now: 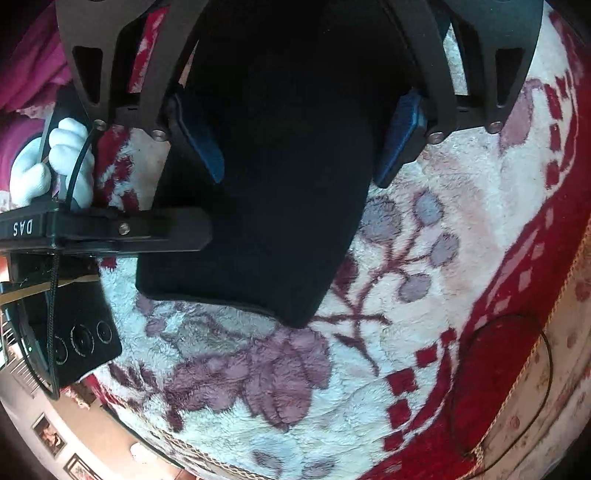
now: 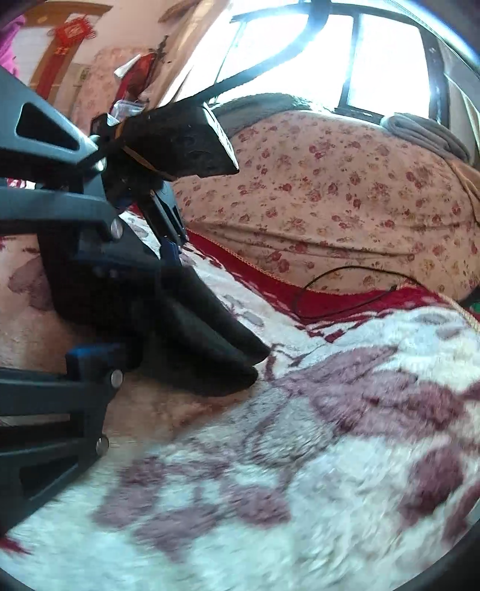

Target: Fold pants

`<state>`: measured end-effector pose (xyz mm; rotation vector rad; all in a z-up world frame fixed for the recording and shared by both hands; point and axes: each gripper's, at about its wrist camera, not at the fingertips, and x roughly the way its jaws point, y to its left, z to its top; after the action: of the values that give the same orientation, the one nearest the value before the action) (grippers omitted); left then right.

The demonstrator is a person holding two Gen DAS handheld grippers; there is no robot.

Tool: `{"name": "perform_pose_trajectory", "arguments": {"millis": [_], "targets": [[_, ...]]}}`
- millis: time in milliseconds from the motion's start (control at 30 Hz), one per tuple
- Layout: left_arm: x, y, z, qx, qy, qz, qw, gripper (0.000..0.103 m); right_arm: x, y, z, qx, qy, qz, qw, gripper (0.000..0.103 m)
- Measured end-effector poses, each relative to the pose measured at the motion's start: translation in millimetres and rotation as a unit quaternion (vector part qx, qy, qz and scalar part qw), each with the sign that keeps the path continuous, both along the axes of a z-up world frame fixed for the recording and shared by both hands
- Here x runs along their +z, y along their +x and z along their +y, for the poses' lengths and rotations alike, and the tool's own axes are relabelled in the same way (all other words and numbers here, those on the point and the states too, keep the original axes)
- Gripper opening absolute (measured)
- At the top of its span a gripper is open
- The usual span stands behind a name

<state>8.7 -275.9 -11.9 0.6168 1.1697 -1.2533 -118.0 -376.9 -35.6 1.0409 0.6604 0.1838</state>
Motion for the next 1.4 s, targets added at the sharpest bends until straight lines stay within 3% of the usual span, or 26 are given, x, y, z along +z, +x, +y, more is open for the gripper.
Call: {"name": "perform_pose_trajectory", "arguments": {"millis": [67, 167, 300, 400, 533, 833, 1133, 1400], "targets": [[3.1, 0.8, 2.7, 0.012, -0.009, -0.001, 0.9999, 0.059, 0.4, 0.3, 1.4, 0.003, -0.007, -0.006, 1.0, 0.023], [8.4, 6.3, 9.9, 0.041, -0.035, 0.032, 0.998, 0.02, 2.5, -2.4, 0.3, 0.005, 0.006, -0.021, 1.0, 0.015], [12.6, -1.7, 18.2, 0.062, -0.054, 0.019, 0.9964, 0.019, 11.2, -8.1, 1.4, 0.006, 0.011, -0.041, 0.999, 0.014], [25.5, 2.1, 39.0, 0.086, -0.08, 0.033, 0.9925, 0.018, 25.4, -14.7, 4.8, 0.007, 0.012, -0.064, 0.998, 0.014], [49.8, 3.8, 53.7, 0.1, -0.114, 0.029, 0.9879, 0.018, 55.5, -19.3, 16.1, 0.019, -0.022, -0.1, 0.995, 0.013], [87.7, -10.7, 100.2, 0.126, -0.164, 0.013, 0.9783, 0.017, 101.9, -21.9, 57.0, 0.062, -0.049, -0.143, 0.987, 0.012], [130.0, -18.4, 184.7, 0.17, -0.217, -0.007, 0.9613, 0.017, 149.6, -12.3, 125.3, 0.15, -0.066, -0.2, 0.966, 0.011], [114.3, -13.2, 279.0, 0.246, -0.232, 0.01, 0.9412, 0.017, 145.9, 21.8, 212.2, 0.252, -0.065, -0.192, 0.946, 0.011]]}}
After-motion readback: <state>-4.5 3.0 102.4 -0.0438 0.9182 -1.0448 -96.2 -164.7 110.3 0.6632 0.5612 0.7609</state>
